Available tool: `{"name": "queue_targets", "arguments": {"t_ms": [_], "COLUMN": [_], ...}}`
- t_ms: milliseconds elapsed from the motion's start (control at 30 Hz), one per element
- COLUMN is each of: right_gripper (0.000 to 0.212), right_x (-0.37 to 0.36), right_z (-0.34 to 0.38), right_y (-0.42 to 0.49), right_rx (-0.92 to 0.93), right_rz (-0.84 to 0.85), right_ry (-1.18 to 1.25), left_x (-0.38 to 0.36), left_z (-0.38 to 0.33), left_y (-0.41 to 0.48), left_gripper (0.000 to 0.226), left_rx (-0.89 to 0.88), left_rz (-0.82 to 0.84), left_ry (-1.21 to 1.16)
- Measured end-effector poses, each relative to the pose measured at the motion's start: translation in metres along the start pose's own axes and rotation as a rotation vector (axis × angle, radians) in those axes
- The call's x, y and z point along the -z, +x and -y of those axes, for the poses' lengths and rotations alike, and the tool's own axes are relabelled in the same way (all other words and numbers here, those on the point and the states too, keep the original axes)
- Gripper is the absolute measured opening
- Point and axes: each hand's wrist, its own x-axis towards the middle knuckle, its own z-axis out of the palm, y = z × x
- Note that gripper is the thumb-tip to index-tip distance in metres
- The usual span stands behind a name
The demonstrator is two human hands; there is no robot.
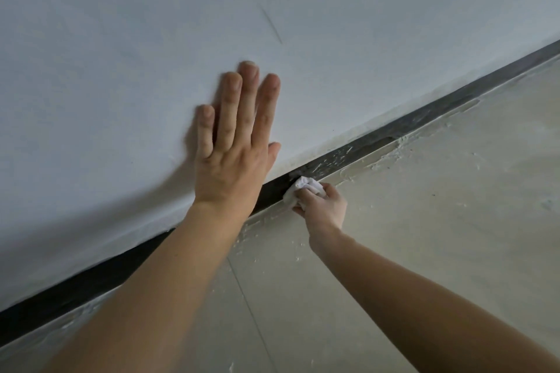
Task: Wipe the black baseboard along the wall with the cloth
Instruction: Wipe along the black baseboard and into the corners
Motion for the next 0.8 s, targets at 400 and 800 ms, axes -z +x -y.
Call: {"name": "queue_targets", "arguments": {"t_ms": [400, 800], "right_gripper": [0.018, 0.011], "right_x": [0.028, 0.012], "right_z": [0.029, 0.016], "right_y": [0.008, -0.004], "right_rx": [0.001, 0.211], "right_rz": [-0.064, 0.096], "right_ry": [0.071, -0.15], "left_x": [0.001, 0.001], "left_z": [-0.001, 0.0], "left_y": [0.002, 0.003], "left_gripper": [0.103, 0.102], "left_rx": [-0.003, -0.015], "left_rz": [0.002, 0.006], "left_ry": [0.053, 0.064]}}
